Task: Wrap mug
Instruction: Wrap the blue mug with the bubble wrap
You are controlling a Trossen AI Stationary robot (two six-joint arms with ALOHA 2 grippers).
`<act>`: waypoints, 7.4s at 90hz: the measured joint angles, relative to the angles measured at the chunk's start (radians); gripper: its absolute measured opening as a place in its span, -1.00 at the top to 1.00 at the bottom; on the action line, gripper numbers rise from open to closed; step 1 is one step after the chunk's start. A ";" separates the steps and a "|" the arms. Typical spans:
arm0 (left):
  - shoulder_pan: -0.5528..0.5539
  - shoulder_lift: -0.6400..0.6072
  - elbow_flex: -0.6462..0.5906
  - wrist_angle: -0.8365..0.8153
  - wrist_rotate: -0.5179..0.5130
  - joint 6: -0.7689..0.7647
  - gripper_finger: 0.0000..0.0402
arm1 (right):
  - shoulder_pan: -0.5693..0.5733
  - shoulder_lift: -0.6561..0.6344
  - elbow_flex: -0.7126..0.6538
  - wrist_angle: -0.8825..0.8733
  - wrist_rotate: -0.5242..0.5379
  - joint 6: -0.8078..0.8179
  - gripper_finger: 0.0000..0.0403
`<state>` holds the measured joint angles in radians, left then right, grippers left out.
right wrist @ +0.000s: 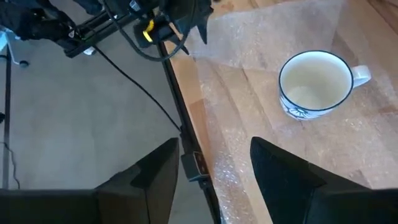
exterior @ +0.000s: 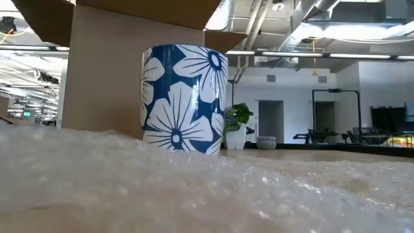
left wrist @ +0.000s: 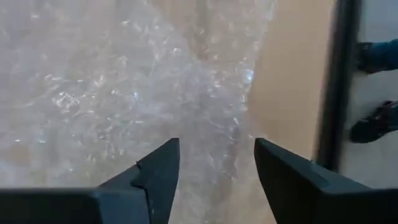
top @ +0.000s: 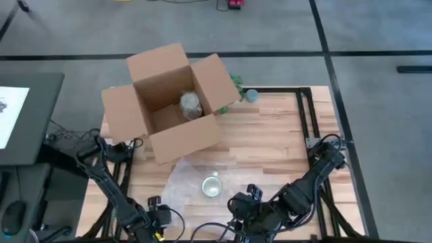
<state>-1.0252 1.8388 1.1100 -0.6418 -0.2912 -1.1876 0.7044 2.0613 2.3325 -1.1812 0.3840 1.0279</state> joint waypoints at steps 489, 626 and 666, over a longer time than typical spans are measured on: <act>0.198 -0.262 0.005 1.251 -0.901 1.194 1.00 | -0.048 -0.009 -0.002 0.019 0.172 -0.036 0.07; 0.194 -0.223 0.005 1.004 -0.696 0.732 1.00 | -0.326 0.042 0.000 -0.392 0.227 -0.791 0.09; 0.236 -0.200 0.005 0.993 -0.652 0.588 1.00 | -0.253 0.042 -0.172 -0.391 0.216 -0.760 0.81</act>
<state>-0.7895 1.6386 1.1154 0.3516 -0.9435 -0.5998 0.4510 2.1033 2.1601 -1.5724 0.6004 0.2675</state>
